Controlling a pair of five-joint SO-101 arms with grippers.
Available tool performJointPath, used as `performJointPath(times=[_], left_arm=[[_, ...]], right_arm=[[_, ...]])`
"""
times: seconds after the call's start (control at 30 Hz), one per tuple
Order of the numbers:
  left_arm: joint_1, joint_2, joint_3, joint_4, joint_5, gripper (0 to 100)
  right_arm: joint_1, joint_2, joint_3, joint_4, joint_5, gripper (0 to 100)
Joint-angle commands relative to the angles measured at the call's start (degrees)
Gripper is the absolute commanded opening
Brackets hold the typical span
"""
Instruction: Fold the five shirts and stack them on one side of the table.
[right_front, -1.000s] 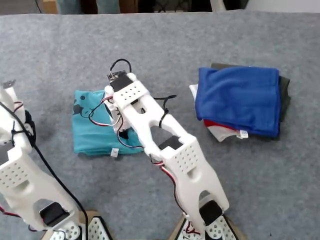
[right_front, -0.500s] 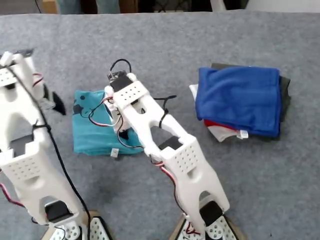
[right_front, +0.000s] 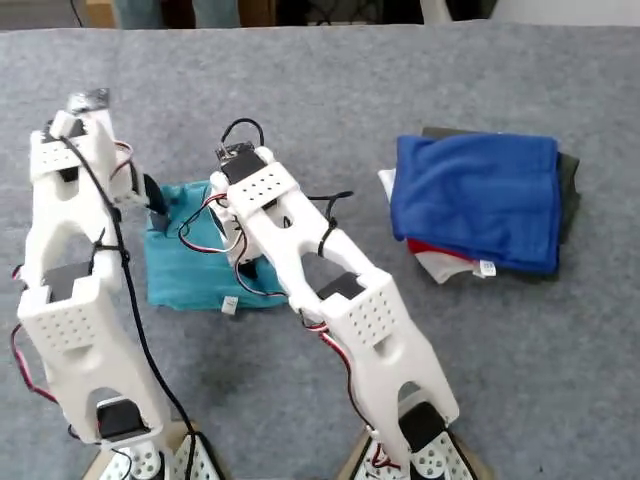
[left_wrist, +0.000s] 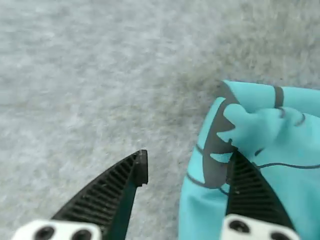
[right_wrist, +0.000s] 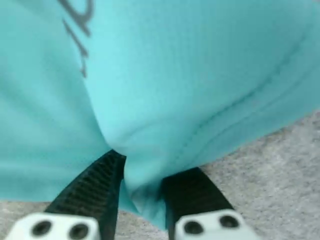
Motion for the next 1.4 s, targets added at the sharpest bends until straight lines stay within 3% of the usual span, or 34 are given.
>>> performJointPath(times=[0.0, 0.2, 0.43, 0.9, 1.37], left_arm=[[1.3, 2.6, 0.0, -0.9, 0.7, 27], [2.7, 10.3, -5.6, 2.5, 0.7, 25], [3.9, 17.3, -17.2, 9.1, 0.4, 2], [4.0, 21.4, -47.0, 23.6, 1.8, 3], [8.0, 18.5, -53.5, 24.0, 2.5, 3]], right_arm=[[1.8, 5.1, 0.4, -0.3, 0.6, 1.4], [1.8, 5.1, 0.4, -0.3, 0.6, 1.4], [1.8, 5.1, 0.3, -0.3, 0.6, 1.4], [6.8, -5.6, -5.0, 4.8, 9.8, 1.4], [8.5, -10.8, -18.4, 7.2, 12.3, 1.4]])
